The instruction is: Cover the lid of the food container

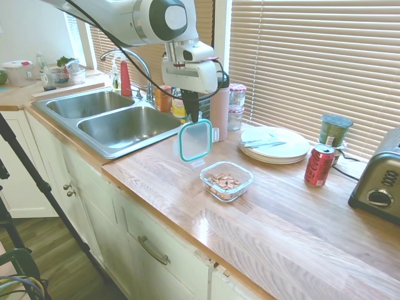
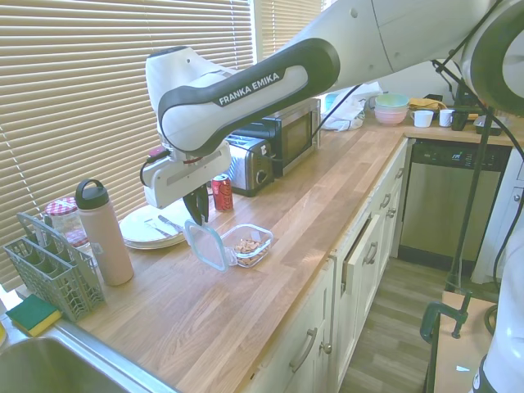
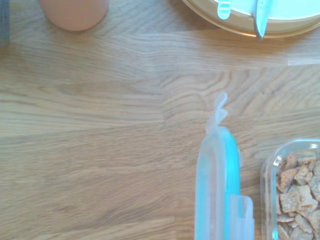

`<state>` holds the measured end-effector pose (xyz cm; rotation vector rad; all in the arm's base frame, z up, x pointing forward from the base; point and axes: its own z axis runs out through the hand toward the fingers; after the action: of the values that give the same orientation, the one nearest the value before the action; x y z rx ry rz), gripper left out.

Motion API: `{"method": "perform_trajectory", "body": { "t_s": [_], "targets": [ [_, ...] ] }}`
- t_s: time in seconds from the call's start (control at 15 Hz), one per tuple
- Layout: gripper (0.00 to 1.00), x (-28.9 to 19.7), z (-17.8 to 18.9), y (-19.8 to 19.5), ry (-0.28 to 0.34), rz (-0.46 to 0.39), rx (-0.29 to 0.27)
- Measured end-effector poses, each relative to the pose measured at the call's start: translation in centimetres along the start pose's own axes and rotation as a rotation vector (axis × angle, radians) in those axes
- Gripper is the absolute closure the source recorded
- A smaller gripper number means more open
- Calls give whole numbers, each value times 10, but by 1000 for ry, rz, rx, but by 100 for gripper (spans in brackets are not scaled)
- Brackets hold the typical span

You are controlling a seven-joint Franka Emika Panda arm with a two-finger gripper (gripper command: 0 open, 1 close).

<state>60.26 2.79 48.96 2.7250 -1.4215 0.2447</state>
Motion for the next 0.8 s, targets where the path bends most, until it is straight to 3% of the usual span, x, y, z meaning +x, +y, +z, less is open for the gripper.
{"method": "perform_trajectory", "body": {
  "t_s": [0.8],
  "targets": [
    [100, 15, -1, 24, 2, 24, 37]
  ]
}}
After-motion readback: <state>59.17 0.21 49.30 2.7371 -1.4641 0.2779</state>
